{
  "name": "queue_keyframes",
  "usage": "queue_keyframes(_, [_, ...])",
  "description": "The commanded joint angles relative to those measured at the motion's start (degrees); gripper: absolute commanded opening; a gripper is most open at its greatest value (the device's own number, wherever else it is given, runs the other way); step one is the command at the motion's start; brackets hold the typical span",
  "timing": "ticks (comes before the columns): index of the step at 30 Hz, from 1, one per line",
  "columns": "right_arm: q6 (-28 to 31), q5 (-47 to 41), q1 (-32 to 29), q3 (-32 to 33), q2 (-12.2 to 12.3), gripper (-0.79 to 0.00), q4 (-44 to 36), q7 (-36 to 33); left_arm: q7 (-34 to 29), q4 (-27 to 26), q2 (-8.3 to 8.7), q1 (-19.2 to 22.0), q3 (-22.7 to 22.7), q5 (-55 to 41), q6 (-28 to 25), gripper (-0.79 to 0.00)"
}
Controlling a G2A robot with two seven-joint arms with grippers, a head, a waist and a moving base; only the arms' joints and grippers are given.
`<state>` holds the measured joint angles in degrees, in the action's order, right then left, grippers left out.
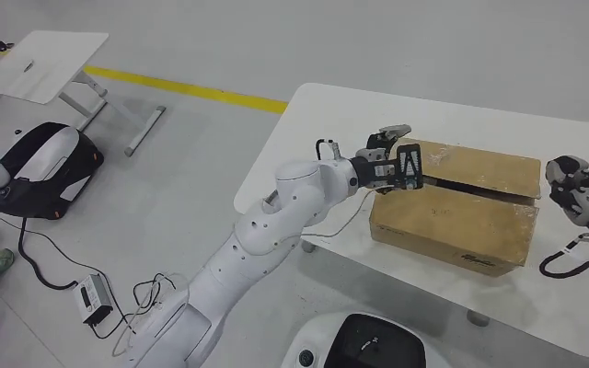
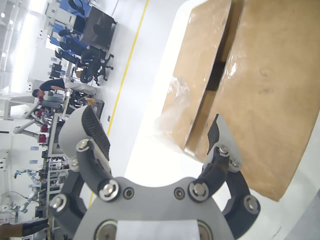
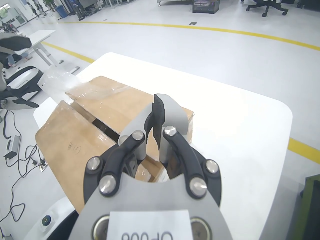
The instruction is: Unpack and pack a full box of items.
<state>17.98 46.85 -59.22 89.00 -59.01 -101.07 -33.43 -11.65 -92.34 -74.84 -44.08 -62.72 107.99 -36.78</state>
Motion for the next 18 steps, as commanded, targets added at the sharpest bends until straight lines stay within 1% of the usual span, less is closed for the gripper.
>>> queue_keyframes(1, [0.3,-0.2,-0.1,0.2,0.1,-0.705,-0.3,-0.2,-2.1,1.1,0.21,-1.3,-1.3,-1.5,-0.8,0.000])
queue_keyframes(2, [0.4,-0.3,-0.3,0.3,0.1,-0.671,-0.4,-0.2,-3.3,1.4,0.21,-1.6,-1.9,-3.1,-1.2,0.000])
queue_keyframes(4, [0.7,-0.5,-0.5,0.4,0.2,-0.677,-0.6,-0.4,-5.5,1.7,0.12,-1.7,-2.7,-6.6,-2.0,0.000])
queue_keyframes(6, [0.9,-0.5,-0.8,0.4,0.2,-0.677,-0.8,-0.7,-9.5,2.2,-0.06,-1.4,-2.8,-8.4,-1.5,0.000])
queue_keyframes(8, [1.2,-0.5,-1.1,0.1,0.3,-0.680,-0.9,-0.8,-11.8,2.7,-0.45,-1.0,-2.7,-12.7,-0.8,0.000])
queue_keyframes(11, [1.3,-0.4,-1.2,-0.6,0.3,-0.699,-1.0,-1.0,-15.1,3.4,-0.91,0.2,-2.7,-19.4,-0.8,0.000])
queue_keyframes(13, [1.7,0.0,-1.3,-1.5,0.3,-0.708,-1.0,-1.2,-18.0,4.1,-1.13,1.3,-2.6,-22.1,-0.4,0.000])
queue_keyframes(14, [1.8,0.2,-1.2,-1.9,0.3,-0.711,-0.9,-1.1,-19.2,4.5,-1.26,1.8,-2.4,-23.2,-0.1,-0.015])
queue_keyframes(15, [1.9,0.4,-1.2,-2.4,0.3,-0.714,-0.8,-1.1,-20.2,5.0,-1.38,2.3,-2.2,-24.3,0.3,-0.071])
queue_keyframes(17, [1.7,0.8,-1.0,-3.3,0.2,-0.730,-0.4,-0.5,-21.6,5.9,-1.60,3.4,-1.6,-25.6,0.9,-0.212])
queue_keyframes(18, [1.7,1.2,-1.0,-3.9,0.1,-0.751,-0.2,-0.1,-22.0,6.7,-1.73,3.9,-1.3,-26.1,1.6,-0.323])
